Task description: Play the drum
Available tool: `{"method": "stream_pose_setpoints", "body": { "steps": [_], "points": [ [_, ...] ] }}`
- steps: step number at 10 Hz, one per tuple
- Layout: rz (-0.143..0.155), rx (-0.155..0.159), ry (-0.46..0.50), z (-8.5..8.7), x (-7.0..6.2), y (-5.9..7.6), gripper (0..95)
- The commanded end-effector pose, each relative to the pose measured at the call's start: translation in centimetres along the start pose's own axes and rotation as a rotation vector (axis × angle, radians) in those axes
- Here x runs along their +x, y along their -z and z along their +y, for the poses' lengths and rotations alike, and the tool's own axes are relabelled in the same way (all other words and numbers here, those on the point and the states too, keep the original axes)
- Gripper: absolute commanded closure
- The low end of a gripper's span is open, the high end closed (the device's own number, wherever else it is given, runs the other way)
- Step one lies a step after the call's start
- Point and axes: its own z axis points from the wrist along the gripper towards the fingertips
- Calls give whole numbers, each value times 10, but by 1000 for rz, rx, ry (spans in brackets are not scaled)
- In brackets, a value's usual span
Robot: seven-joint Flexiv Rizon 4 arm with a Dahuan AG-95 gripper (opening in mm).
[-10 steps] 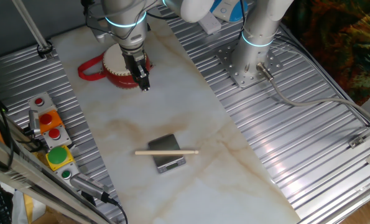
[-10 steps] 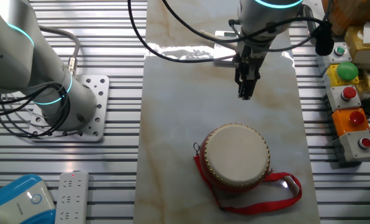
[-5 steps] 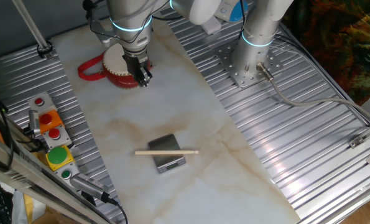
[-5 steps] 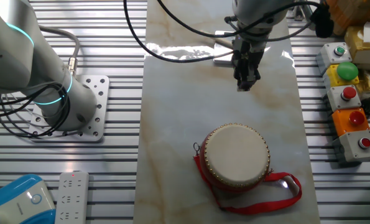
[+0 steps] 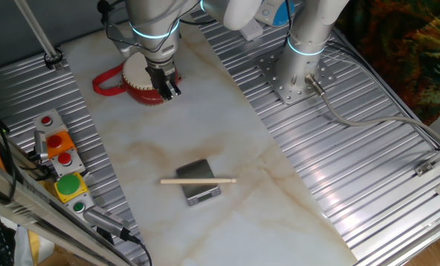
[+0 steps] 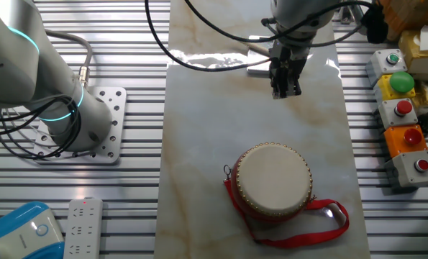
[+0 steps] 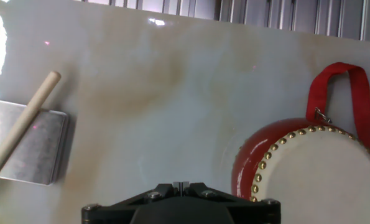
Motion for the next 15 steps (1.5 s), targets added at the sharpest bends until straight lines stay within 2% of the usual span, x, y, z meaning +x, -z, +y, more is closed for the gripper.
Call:
{"method": "stream_pose_setpoints", "body": {
  "steps": [1, 3, 5, 6, 8, 10, 12, 15],
  "points": [
    [-3, -3, 3, 0, 0, 0, 950],
    [-9, -12, 8, 2, -3, 2, 950],
    [-11, -24, 8, 17, -29, 11, 950],
    [-9, -17, 13, 31, -49, 10, 950],
    [-21, -24, 11, 49, -72, -4, 950],
    [-23, -22, 0, 67, -92, -12, 950],
    [-22, -22, 0, 72, -98, -14, 950],
    [-32, -21, -3, 72, -98, -14, 950]
  ]
}}
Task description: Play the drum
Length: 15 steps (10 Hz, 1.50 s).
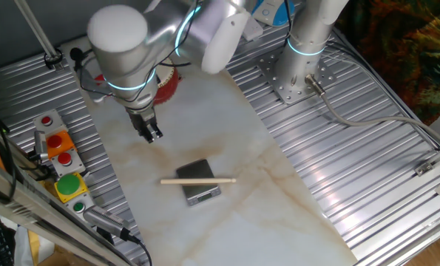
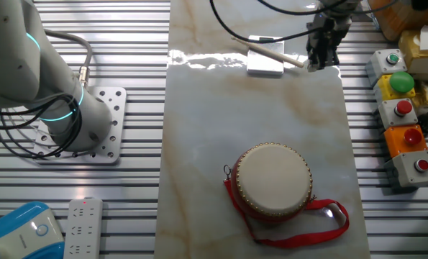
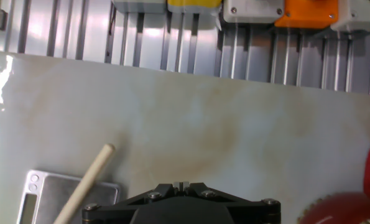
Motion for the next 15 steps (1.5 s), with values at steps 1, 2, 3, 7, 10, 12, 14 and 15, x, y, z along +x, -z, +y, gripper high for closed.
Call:
{"method": "stream_pose_setpoints", "body": {
  "steps": [1, 2, 3, 7, 10, 12, 14, 15],
  "points": [
    [-14, 7, -8, -1, 2, 0, 950],
    [-14, 7, -7, -1, 2, 1, 950],
    [-19, 6, -6, -1, 1, 1, 950],
    [-11, 8, -50, -1, 1, 1, 950],
    [-15, -13, 52, -1, 1, 1, 950],
    [0, -32, 158, -1, 1, 1, 950],
    [11, -44, 273, -1, 1, 1, 950],
    [12, -45, 320, -1, 1, 1, 950]
  ]
}}
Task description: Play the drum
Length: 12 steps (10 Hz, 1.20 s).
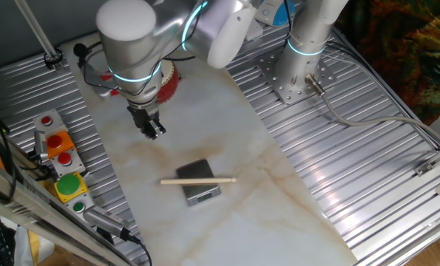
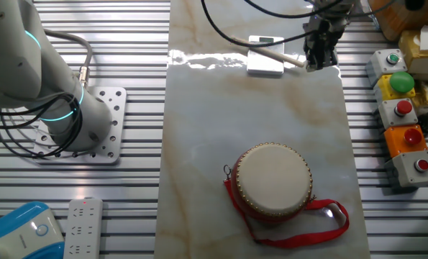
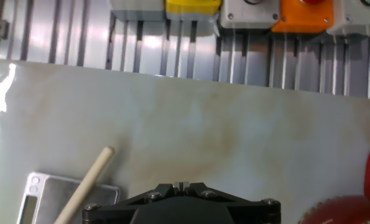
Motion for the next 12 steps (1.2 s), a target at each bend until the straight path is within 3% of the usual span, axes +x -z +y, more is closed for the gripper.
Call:
{"method": "stream_pose_setpoints", "body": {
  "steps": [1, 7, 12],
  "points": [
    [33, -23, 182, 1, 0, 0, 950],
    [13, -31, 173, 1, 0, 2, 950],
    [21, -27, 162, 2, -1, 2, 950]
  ]
}}
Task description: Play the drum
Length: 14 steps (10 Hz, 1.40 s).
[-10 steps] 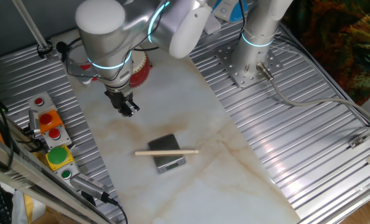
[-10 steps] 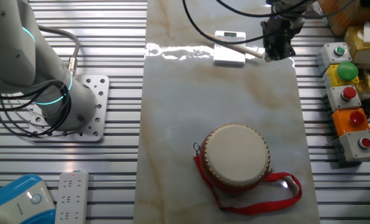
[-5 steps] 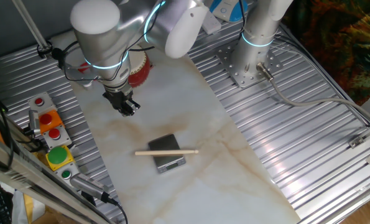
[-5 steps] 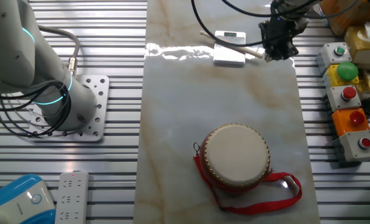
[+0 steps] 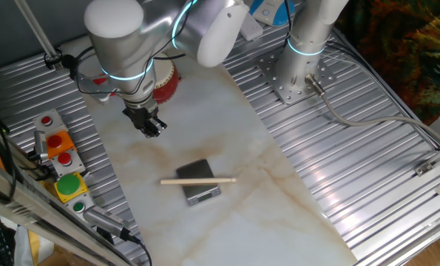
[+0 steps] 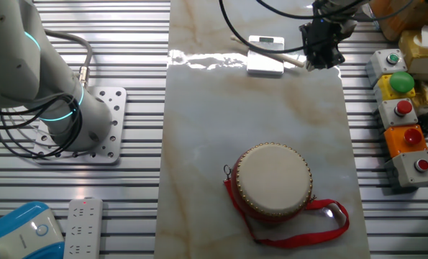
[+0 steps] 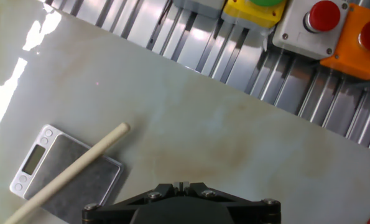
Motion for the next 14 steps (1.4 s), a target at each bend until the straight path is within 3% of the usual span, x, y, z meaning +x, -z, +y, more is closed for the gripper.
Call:
{"method": "stream_pose_setpoints", "body": {
  "steps": [1, 3, 5, 8, 12, 14],
  "points": [
    [12, 5, 5, 1, 0, 0, 950],
    [14, 6, 1, 2, -2, -1, 950],
    [9, 7, -54, 25, -12, -22, 950],
    [-4, 6, -111, 53, -6, -54, 950],
    [-8, -42, -353, 91, -4, -88, 950],
    [12, -49, -447, 102, 0, -97, 950]
  ]
}}
